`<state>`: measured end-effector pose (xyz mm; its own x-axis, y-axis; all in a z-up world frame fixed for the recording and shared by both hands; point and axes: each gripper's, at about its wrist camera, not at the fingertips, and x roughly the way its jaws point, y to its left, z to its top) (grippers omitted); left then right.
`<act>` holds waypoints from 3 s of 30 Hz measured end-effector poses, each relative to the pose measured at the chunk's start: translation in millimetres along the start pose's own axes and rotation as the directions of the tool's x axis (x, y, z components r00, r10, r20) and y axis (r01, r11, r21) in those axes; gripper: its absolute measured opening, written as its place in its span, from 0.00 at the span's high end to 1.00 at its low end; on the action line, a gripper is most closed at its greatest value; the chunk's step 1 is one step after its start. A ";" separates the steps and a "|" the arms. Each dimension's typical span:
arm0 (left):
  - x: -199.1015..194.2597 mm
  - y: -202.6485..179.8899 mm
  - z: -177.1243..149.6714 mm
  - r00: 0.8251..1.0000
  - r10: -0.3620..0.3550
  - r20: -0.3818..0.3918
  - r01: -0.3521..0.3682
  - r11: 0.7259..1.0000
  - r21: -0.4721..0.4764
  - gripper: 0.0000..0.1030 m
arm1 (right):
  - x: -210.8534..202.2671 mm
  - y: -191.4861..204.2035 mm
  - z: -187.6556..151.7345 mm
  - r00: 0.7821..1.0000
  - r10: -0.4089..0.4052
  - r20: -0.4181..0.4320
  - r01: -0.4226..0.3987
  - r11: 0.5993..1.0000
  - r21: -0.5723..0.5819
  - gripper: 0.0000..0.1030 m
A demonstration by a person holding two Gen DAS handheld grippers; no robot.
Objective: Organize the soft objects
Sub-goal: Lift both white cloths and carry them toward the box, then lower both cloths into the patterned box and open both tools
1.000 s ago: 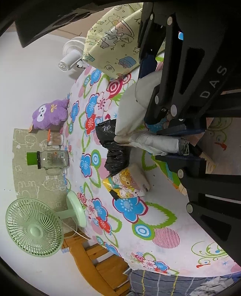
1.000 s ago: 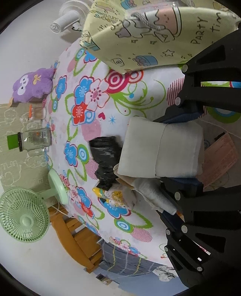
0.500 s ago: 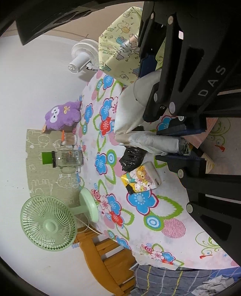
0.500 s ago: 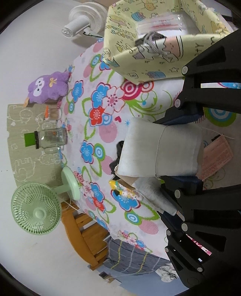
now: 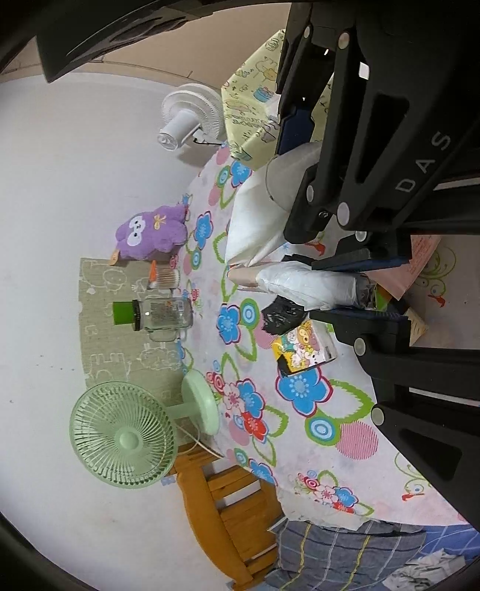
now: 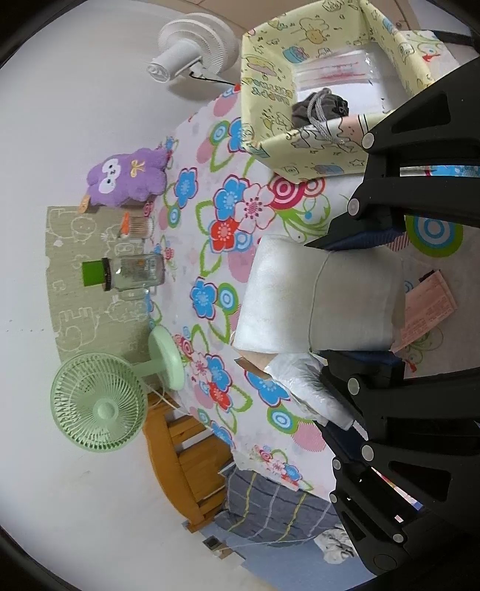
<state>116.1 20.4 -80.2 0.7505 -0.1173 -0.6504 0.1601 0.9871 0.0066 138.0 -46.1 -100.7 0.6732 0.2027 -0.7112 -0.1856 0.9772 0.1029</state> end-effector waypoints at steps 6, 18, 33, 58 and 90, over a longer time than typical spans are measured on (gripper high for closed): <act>-15.5 -2.9 6.4 0.999 0.005 0.040 -0.005 1.000 0.003 0.85 | -18.7 2.1 5.1 0.999 0.000 0.043 0.001 1.000 -0.009 0.55; -35.2 -12.0 13.8 0.996 0.001 0.091 -0.002 1.000 0.014 0.85 | -47.4 0.2 8.8 0.994 -0.013 0.107 0.015 1.000 -0.022 0.55; -40.3 -37.7 29.6 0.993 -0.007 0.116 0.002 0.999 0.047 0.85 | -67.5 -22.1 16.5 0.987 -0.040 0.155 0.044 0.999 -0.021 0.55; -27.2 -111.9 44.3 0.988 -0.088 0.127 0.073 0.990 0.118 0.85 | -89.8 -98.2 12.2 0.970 -0.138 0.199 0.132 0.990 0.044 0.55; 23.6 -197.6 39.5 0.983 -0.181 0.020 0.172 0.958 0.229 0.84 | -70.9 -195.5 -9.9 0.962 -0.239 0.129 0.217 0.963 0.160 0.55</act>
<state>127.5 -181.8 -66.9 0.7215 -0.2964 -0.6257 0.4291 0.9007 0.0682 119.4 -252.2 -77.3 0.7846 -0.0300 -0.6193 0.0820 0.9951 0.0558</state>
